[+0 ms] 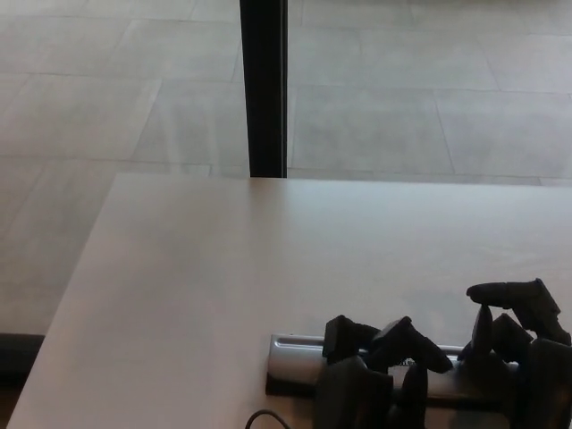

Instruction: A hole pucnch is kept on the middle on the desk infront of the robot and the robot uses both its hands as fists to press on it and use it

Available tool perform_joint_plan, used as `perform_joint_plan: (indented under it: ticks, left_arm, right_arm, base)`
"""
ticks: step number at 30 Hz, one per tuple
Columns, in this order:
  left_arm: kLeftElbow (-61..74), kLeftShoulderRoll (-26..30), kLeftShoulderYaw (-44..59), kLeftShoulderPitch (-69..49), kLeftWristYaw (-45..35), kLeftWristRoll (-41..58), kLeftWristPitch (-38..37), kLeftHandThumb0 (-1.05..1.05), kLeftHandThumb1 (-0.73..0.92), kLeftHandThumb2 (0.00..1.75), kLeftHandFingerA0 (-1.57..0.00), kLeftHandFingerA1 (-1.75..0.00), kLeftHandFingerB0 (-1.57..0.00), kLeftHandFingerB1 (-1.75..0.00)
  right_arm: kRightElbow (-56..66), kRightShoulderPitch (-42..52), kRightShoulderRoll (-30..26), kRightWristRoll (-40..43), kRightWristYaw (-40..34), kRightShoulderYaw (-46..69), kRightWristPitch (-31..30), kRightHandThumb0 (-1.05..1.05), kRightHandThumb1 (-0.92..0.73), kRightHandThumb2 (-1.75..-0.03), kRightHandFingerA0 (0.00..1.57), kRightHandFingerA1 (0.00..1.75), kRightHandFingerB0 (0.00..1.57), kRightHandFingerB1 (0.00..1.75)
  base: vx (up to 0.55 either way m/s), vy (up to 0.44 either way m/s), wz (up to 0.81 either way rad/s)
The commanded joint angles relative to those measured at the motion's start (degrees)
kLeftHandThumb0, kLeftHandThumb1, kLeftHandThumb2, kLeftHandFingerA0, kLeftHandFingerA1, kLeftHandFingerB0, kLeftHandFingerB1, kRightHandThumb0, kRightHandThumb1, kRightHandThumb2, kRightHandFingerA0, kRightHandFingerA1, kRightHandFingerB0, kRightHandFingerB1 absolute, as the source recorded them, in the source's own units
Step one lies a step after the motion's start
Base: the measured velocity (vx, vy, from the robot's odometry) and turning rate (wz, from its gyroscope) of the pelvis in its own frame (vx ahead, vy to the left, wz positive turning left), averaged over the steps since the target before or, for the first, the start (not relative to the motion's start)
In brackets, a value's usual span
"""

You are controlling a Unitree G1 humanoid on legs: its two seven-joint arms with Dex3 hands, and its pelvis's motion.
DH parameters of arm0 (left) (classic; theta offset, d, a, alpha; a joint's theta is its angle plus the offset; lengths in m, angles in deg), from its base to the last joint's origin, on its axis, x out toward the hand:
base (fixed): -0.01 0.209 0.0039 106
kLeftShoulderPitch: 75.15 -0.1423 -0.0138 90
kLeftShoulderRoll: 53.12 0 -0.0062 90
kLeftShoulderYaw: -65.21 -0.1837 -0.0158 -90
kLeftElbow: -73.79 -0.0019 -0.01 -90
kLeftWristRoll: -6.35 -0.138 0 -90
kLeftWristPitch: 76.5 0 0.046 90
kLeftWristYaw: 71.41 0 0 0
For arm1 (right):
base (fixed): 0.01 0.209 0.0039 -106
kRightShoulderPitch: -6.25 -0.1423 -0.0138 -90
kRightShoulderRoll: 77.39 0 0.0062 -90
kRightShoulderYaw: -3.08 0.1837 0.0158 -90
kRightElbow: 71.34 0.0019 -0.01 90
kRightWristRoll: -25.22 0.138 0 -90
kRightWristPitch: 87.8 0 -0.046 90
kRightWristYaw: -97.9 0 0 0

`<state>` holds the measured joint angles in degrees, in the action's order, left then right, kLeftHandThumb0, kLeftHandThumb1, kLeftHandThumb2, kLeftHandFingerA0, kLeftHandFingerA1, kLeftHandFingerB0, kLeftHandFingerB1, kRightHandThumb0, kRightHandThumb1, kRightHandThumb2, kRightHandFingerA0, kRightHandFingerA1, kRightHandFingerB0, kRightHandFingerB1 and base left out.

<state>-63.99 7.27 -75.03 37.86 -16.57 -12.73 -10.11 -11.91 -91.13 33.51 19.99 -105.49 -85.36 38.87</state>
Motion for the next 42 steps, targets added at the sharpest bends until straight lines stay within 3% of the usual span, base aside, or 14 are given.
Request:
perform_joint_plan:
  ticks: [1,3,9,10,12,13,17,22,24,27,35,38,41,42]
  left_arm:
    - [-6.6,-0.1,-6.2,2.4,11.2,-16.3,-2.9,-0.27,0.67,1.02,-0.9,-1.75,-0.71,-1.43]
    - [-6.9,0.1,-6.7,2.4,11.9,-16.8,-3.0,-0.26,0.66,1.04,-0.9,-1.75,-0.72,-1.4]
    - [-7.0,-0.9,-4.4,0.6,9.7,-13.8,-5.4,-0.28,0.66,1.01,-0.9,-1.75,-0.74,-1.37]
    - [-6.9,-1.2,-3.7,0.3,9.6,-13.2,-6.4,-0.26,0.65,1.0,-0.86,-1.75,-0.71,-1.4]
    - [-5.8,-1.6,-2.2,-1.6,8.6,-12.2,-7.1,-0.25,0.67,0.96,-0.82,-1.75,-0.66,-1.42]
    - [-5.1,-1.5,-1.4,-2.0,7.7,-11.7,-7.8,-0.22,0.73,0.91,-0.82,-1.75,-0.67,-1.36]
    - [2.4,-0.1,5.7,-4.4,0.3,-6.2,-9.5,-0.21,0.69,1.01,-0.87,-1.75,-0.71,-1.31]
    - [15.7,2.2,12.3,-7.0,-14.1,3.3,-4.6,-0.25,0.76,0.96,-0.85,-1.75,-0.58,-1.61]
    - [29.6,6.6,16.4,-7.0,-27.2,16.3,3.6,-0.28,0.77,0.93,-0.81,-1.75,-0.57,-1.62]
    - [40.2,10.8,19.7,-6.6,-34.6,25.1,12.9,-0.28,0.78,0.88,-0.83,-1.75,-0.56,-1.66]
    - [51.0,15.1,27.1,-6.5,-37.8,37.7,23.2,-0.33,0.78,0.87,-0.85,-1.75,-0.63,-1.53]
    - [55.1,18.2,30.9,-7.8,-37.7,42.3,27.0,-0.31,0.8,0.87,-0.83,-1.75,-0.54,-1.61]
    - [56.8,23.9,35.3,-9.5,-40.0,44.1,28.1,-0.3,0.78,0.84,-0.84,-1.75,-0.65,-1.2]
    - [56.1,29.0,37.3,-10.9,-43.1,42.5,28.2,-0.29,0.82,0.75,-0.78,-1.75,-0.66,-0.87]
  right_arm:
    - [-11.5,3.3,0.2,-5.8,-11.5,2.6,2.5,-0.35,-0.79,-0.64,0.87,1.58,0.67,1.52]
    - [-12.3,3.3,1.6,-2.3,-8.4,3.7,5.2,-0.34,-0.77,-0.64,0.85,1.6,0.67,1.51]
    - [-14.5,2.6,-0.3,-9.4,-13.8,2.7,9.7,-0.34,-0.78,-0.7,0.88,1.7,0.7,1.45]
    - [-14.7,2.2,-0.2,-8.0,-12.2,3.0,10.7,-0.38,-0.75,-0.79,0.84,1.72,0.66,1.6]
    - [-12.3,3.2,0.0,-7.9,-10.6,2.6,10.2,-0.41,-0.8,-0.78,0.81,1.72,0.65,1.47]
    - [-10.8,3.3,-0.3,-7.6,-9.2,2.4,9.6,-0.41,-0.77,-0.84,0.83,1.75,0.59,1.69]
    - [-0.3,3.4,-2.3,-1.1,0.9,1.3,5.7,-0.35,-0.77,-0.85,0.94,1.75,0.61,1.7]
    - [10.4,4.2,-3.7,5.5,6.9,1.3,-2.1,-0.32,-0.73,-0.9,1.01,1.75,0.61,1.65]
    - [19.9,4.4,-8.0,11.5,11.6,2.5,-9.8,-0.29,-0.77,-0.89,0.98,1.75,0.55,1.66]
    - [26.5,4.2,-12.0,14.6,13.9,4.1,-14.8,-0.27,-0.74,-0.95,0.95,1.75,0.56,1.65]
    - [36.4,4.1,-18.3,21.1,14.7,8.5,-22.7,-0.22,-0.72,-0.98,0.95,1.75,0.58,1.63]
    - [40.6,4.2,-23.2,26.3,14.3,13.1,-29.0,-0.18,-0.68,-1.05,0.95,1.75,0.71,1.42]
    - [39.4,4.3,-29.4,29.7,16.4,19.0,-31.7,-0.22,-0.66,-0.98,0.98,1.75,0.74,1.28]
    - [37.2,4.7,-33.0,30.3,17.2,23.1,-33.0,-0.3,-0.63,-0.87,0.98,1.75,0.76,1.04]
  base:
    - [0.0,0.0,0.0]
    - [0.0,0.0,0.0]
    - [0.0,0.0,0.0]
    - [0.0,0.0,0.0]
    - [0.0,0.0,0.0]
    - [0.0,0.0,0.0]
    - [0.0,0.0,0.0]
    - [0.0,0.0,0.0]
    - [0.0,0.0,0.0]
    - [0.0,0.0,0.0]
    - [0.0,0.0,0.0]
    - [0.0,0.0,0.0]
    - [0.0,0.0,0.0]
    - [0.0,0.0,0.0]
